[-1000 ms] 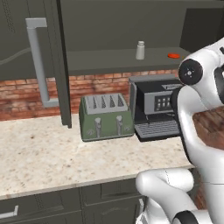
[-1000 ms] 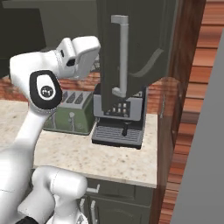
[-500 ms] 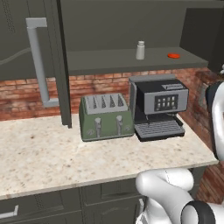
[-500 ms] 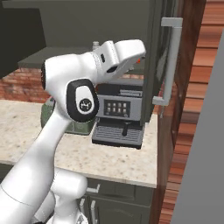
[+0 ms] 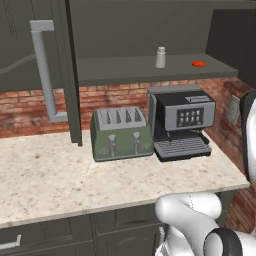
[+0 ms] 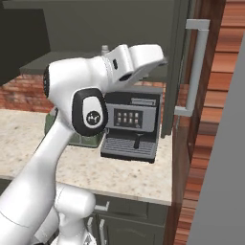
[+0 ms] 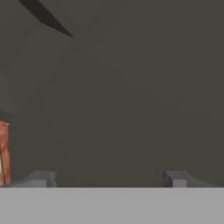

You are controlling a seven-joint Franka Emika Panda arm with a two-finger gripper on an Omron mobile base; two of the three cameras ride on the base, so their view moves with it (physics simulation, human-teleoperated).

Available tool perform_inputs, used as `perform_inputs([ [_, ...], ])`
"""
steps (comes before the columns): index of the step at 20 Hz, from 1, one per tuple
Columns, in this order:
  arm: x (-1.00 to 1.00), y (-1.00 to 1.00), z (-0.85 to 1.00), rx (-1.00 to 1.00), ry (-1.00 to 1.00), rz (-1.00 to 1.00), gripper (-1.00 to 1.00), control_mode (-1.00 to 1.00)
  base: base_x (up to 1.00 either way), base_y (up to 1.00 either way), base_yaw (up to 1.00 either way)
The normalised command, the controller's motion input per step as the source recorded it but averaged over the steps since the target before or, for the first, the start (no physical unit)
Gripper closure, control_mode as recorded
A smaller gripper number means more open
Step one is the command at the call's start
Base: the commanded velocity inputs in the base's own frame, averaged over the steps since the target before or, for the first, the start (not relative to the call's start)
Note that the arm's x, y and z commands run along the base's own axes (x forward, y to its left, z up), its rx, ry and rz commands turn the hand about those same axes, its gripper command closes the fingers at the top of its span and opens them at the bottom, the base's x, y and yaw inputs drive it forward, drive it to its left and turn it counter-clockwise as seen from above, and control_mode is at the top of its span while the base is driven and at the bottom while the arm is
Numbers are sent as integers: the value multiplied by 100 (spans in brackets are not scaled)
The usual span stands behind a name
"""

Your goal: The dining table condiment station is running low on shaker. Refill the condiment station by opening the cabinet and taking the shaker from the cabinet and placing it on the dining table.

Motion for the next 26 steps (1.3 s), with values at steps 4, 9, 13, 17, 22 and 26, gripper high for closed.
perform_inputs([
  [4,-11,96,-4,0,0,0,-100,-100,0,0,0],
  [9,11,100,-23,3,0,0,-100,-100,0,0,0],
  [13,31,100,-38,23,-6,0,-100,-100,0,0,0],
  [17,33,93,-41,49,-22,1,-100,-100,0,0,0],
  [22,42,42,-6,52,-27,23,-100,-100,0,0,0],
  [26,41,1,26,33,-16,23,-100,-100,0,0,0],
])
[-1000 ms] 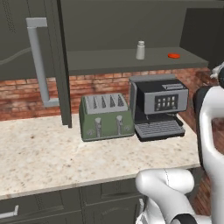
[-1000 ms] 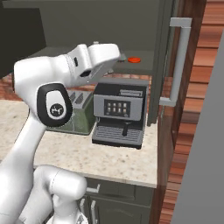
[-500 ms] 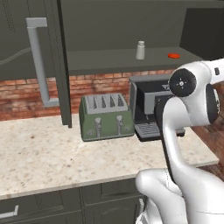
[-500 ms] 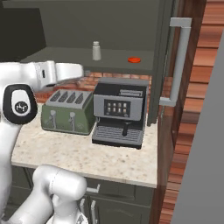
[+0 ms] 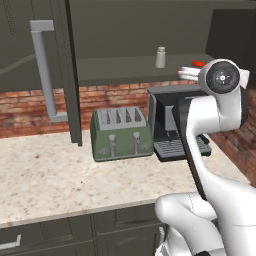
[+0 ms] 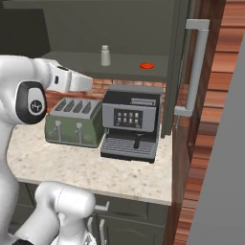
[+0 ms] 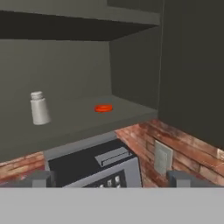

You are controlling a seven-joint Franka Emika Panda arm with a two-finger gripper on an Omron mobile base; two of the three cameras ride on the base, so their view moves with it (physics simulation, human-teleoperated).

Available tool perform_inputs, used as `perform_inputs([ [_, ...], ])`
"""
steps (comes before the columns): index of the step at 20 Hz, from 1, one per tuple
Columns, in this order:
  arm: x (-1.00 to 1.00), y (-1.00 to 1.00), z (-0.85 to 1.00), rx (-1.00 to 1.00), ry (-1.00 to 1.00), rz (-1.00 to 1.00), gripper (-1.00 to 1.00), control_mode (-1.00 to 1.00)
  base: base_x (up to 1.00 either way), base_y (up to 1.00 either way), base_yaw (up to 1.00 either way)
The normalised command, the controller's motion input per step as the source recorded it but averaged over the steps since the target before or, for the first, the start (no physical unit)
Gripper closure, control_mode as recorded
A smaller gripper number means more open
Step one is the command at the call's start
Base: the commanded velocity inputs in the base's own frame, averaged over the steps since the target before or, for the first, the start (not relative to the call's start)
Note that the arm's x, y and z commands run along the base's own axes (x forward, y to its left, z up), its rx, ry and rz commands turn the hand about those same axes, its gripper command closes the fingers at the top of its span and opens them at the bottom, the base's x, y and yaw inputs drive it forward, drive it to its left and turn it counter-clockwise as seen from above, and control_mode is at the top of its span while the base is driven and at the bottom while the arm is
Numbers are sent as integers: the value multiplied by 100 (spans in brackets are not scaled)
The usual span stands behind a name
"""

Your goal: The dining table condiment station is running low on shaker. Refill the condiment station by opening the cabinet and taking the shaker from the cabinet and placing it on the dining table.

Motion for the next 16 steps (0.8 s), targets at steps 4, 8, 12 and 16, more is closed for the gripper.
perform_inputs([
  [4,23,3,26,4,0,12,-100,-100,0,0,0],
  [8,36,28,4,0,1,10,-100,-100,0,0,0],
  [12,22,16,-4,0,10,8,-100,-100,0,0,0],
  [16,1,2,-2,0,2,0,-100,-100,0,0,0],
])
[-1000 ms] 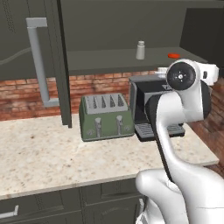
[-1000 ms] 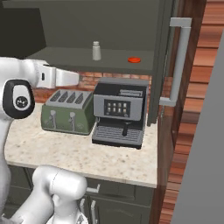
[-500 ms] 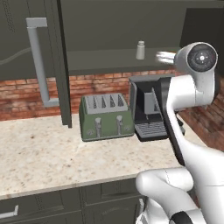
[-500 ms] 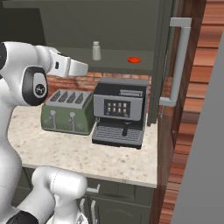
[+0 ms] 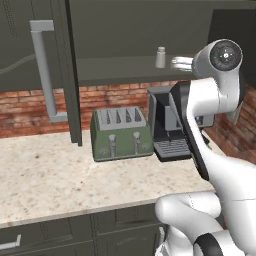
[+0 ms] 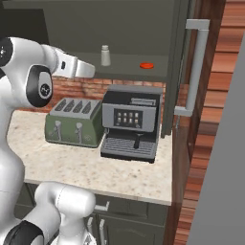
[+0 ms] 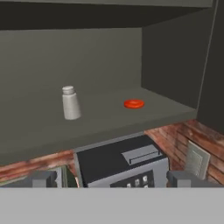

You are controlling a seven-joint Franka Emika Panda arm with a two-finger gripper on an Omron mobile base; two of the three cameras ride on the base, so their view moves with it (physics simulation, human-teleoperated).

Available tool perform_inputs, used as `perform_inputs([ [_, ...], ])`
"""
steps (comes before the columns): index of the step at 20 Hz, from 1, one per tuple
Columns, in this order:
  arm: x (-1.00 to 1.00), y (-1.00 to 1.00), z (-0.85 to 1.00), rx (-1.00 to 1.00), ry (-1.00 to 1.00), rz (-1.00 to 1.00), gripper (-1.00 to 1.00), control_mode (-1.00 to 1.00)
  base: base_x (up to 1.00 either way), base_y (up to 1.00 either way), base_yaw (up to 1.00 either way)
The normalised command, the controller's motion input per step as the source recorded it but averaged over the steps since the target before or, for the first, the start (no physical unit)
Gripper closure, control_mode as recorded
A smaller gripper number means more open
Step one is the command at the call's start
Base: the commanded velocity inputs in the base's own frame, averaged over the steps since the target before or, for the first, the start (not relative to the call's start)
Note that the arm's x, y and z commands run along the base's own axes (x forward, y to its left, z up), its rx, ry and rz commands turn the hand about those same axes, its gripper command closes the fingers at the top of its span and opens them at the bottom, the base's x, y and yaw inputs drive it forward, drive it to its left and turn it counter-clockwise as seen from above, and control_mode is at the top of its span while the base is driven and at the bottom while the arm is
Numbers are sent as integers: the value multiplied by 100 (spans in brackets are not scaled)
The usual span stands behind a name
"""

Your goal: The dining table condiment station is running low on shaker. Refill the condiment station by opening the cabinet and taking the shaker from the cabinet and placing it on the dining table.

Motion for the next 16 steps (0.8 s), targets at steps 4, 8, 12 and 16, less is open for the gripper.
perform_inputs([
  [4,3,-2,1,0,-15,10,-100,-100,0,0,0],
  [8,56,5,0,0,-10,20,-100,-100,0,0,0],
  [12,73,16,0,0,-1,17,-100,-100,0,0,0],
  [16,42,2,2,-6,-5,6,-100,-100,0,0,0],
])
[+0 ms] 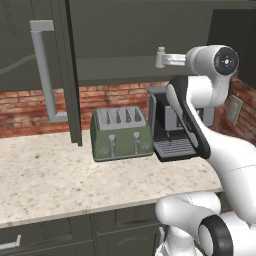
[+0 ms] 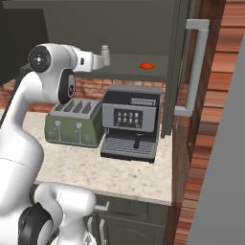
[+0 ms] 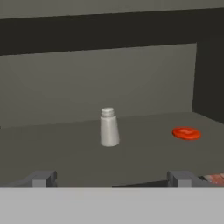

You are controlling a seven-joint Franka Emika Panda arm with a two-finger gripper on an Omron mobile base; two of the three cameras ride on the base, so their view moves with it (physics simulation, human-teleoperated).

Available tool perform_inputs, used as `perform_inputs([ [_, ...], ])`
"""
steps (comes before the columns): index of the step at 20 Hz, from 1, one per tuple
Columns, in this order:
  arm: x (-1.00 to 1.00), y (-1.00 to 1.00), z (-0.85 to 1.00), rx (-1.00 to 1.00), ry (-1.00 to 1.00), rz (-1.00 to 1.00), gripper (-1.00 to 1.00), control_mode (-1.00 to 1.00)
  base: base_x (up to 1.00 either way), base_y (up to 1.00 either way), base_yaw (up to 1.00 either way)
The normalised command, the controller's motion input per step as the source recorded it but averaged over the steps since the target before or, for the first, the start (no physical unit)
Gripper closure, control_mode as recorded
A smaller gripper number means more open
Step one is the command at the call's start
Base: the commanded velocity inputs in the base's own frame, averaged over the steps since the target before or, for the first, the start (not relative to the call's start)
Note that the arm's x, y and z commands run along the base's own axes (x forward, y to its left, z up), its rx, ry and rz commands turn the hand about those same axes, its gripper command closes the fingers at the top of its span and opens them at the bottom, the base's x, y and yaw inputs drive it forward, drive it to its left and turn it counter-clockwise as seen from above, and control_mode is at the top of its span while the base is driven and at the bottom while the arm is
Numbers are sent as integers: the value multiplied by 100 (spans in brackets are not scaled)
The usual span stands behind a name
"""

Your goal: The dining table condiment station is running low on shaker. Refill the condiment station by opening the cabinet and taking the shaker from the cabinet and placing it on the dining table.

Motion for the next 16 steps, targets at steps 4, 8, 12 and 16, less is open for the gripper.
perform_inputs([
  [4,22,15,20,-18,-3,0,-100,-100,0,0,0],
  [8,24,21,2,-17,-1,0,-100,-100,0,0,0],
  [12,43,9,0,-3,0,0,-100,-100,0,0,0],
  [16,39,0,-18,0,0,0,-100,-100,0,0,0],
])
